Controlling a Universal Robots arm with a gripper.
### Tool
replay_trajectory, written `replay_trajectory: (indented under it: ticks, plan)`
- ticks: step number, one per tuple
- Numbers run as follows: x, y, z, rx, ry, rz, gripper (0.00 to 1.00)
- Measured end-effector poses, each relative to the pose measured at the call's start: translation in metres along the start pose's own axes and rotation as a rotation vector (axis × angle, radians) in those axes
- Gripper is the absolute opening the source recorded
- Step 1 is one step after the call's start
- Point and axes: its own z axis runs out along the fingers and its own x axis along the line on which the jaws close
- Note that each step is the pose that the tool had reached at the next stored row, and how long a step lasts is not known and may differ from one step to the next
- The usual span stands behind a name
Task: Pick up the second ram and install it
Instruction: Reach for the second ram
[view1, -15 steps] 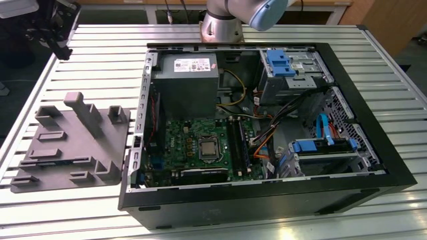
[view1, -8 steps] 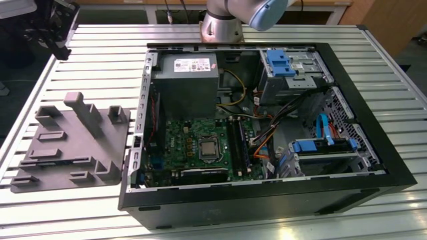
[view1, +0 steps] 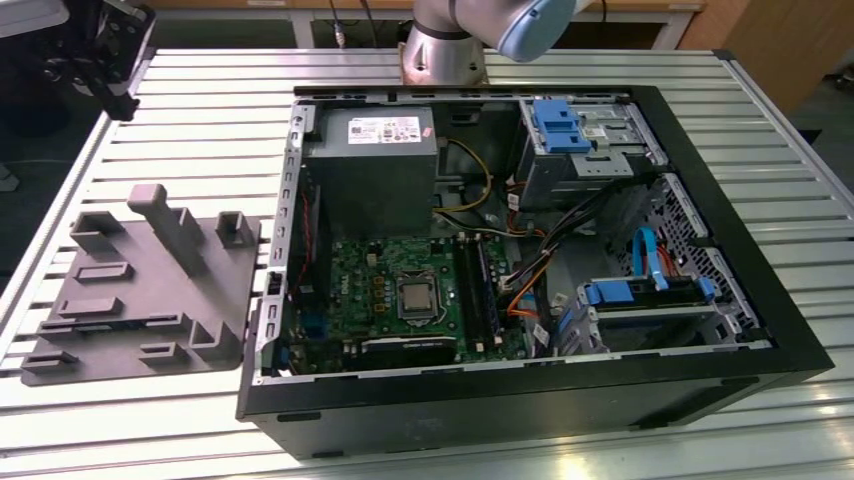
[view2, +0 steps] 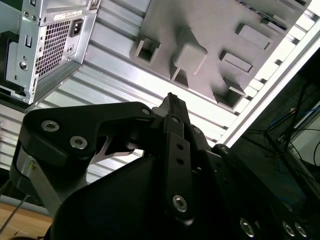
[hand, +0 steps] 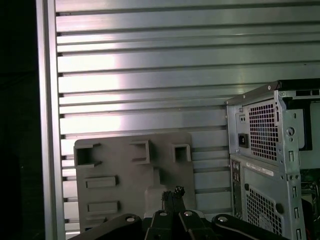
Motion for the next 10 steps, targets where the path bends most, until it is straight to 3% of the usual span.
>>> replay_trajectory:
  ticks: [10]
  plan:
    - [0.0034, -0.0003, 0.0003, 0.0000, 0.0001, 0.000, 0.11]
